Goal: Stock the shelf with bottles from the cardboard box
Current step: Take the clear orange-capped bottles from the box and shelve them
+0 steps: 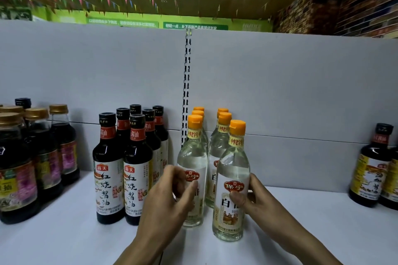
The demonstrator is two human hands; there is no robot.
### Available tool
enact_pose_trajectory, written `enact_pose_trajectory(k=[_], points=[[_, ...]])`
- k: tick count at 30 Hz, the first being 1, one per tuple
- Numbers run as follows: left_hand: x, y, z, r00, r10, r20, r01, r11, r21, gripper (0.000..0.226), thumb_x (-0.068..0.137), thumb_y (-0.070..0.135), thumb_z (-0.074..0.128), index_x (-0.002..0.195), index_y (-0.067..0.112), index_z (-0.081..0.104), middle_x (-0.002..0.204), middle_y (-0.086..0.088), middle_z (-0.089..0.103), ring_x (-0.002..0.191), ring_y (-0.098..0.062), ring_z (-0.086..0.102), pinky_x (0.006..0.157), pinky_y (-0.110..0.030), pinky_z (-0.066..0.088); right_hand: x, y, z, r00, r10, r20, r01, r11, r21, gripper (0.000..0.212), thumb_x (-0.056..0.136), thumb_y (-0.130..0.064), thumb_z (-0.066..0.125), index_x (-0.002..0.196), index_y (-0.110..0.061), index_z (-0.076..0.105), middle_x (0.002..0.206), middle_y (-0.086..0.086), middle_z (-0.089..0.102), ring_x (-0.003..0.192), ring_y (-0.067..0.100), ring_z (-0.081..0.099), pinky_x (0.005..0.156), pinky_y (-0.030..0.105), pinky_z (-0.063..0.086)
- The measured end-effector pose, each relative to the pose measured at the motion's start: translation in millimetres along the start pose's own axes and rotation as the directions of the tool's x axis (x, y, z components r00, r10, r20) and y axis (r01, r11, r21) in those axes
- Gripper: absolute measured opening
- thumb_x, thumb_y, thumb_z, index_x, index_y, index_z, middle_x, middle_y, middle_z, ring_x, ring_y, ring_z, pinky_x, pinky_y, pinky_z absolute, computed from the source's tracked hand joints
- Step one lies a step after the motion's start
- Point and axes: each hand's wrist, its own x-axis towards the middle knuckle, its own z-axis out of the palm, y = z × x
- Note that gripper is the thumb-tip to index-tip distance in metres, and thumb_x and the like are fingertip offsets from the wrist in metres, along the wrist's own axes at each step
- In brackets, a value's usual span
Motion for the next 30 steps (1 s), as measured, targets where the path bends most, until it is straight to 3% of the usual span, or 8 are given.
enact_pose_trajectory(k=[4, 7, 10, 14, 17, 23, 30], points=[[11, -12, 3, 0.999, -0.012, -0.031, 0.015, 0.995, 0.099, 0.04, 0.085, 0.058, 0.068, 0.105, 0.034, 0.042, 0.098, 0.014, 0.055, 0.09, -0.002, 0.056, 0.075, -0.027, 0.054, 1, 0, 4, 0.999, 0.016, -0.038, -0.015, 1.0, 0.002, 0.053, 0.086, -0.051, 0.064, 0.135, -0.046, 0.044, 0.139, -0.014, 0.058, 0.123, 0.005, 0.059, 0.074, 0.011, 0.056], [15, -21, 7, 0.998, -0.066, 0.018, 0.064, 0.994, 0.083, 0.062, 0.081, 0.068, 0.064, 0.129, 0.039, 0.036, 0.121, 0.018, 0.05, 0.111, -0.001, 0.053, 0.09, -0.026, 0.05, 4, 2, 8, 0.997, 0.028, -0.072, -0.027, 1.0, 0.014, 0.06, 0.082, -0.053, 0.065, 0.135, -0.045, 0.039, 0.144, -0.012, 0.052, 0.126, 0.009, 0.056, 0.074, 0.013, 0.057], [12, -28, 11, 0.984, -0.115, 0.134, 0.111, 0.993, 0.033, 0.078, 0.079, 0.07, 0.061, 0.144, 0.042, 0.029, 0.131, 0.023, 0.043, 0.117, 0.007, 0.048, 0.095, -0.021, 0.043, 7, 4, 10, 0.996, 0.014, -0.091, -0.014, 1.0, 0.004, 0.07, 0.079, -0.055, 0.066, 0.141, -0.044, 0.034, 0.147, -0.012, 0.047, 0.127, 0.008, 0.055, 0.078, 0.015, 0.057], [11, -37, 12, 0.954, -0.161, 0.255, 0.174, 0.984, -0.028, 0.073, 0.075, 0.077, 0.06, 0.138, 0.052, 0.032, 0.137, 0.025, 0.047, 0.121, 0.009, 0.05, 0.101, -0.028, 0.048, 9, 5, 13, 0.994, 0.013, -0.107, -0.013, 1.0, -0.002, 0.075, 0.077, -0.059, 0.063, 0.145, -0.045, 0.032, 0.15, -0.011, 0.04, 0.132, 0.012, 0.051, 0.08, 0.015, 0.054], [10, -36, 12, 0.941, -0.183, 0.286, 0.214, 0.973, -0.082, 0.072, 0.073, 0.075, 0.062, 0.136, 0.054, 0.034, 0.135, 0.029, 0.052, 0.118, 0.012, 0.053, 0.099, -0.027, 0.05, 9, 6, 15, 0.994, 0.01, -0.106, -0.009, 1.0, 0.011, 0.067, 0.079, -0.058, 0.063, 0.14, -0.049, 0.037, 0.15, -0.01, 0.042, 0.133, 0.012, 0.05, 0.08, 0.015, 0.054], [6, -31, 12, 0.937, -0.192, 0.292, 0.226, 0.97, -0.088, 0.052, 0.077, 0.071, 0.062, 0.12, 0.07, 0.031, 0.124, 0.041, 0.053, 0.105, 0.031, 0.05, 0.082, -0.009, 0.044, 13, 3, 16, 0.997, 0.004, -0.074, -0.006, 1.0, -0.02, 0.071, 0.081, -0.055, 0.061, 0.146, -0.041, 0.038, 0.15, -0.006, 0.048, 0.13, 0.008, 0.052, 0.073, 0.005, 0.053], [4, -25, 10, 0.935, -0.193, 0.298, 0.229, 0.969, -0.093, 0.048, 0.079, 0.067, 0.061, 0.119, 0.064, 0.035, 0.121, 0.041, 0.052, 0.104, 0.035, 0.047, 0.077, -0.002, 0.041, 15, -6, 20, 0.999, -0.015, -0.048, 0.015, 1.0, -0.004, 0.064, 0.077, -0.057, 0.059, 0.137, -0.049, 0.037, 0.151, -0.007, 0.047, 0.109, -0.009, 0.054, 0.068, 0.001, 0.049]])
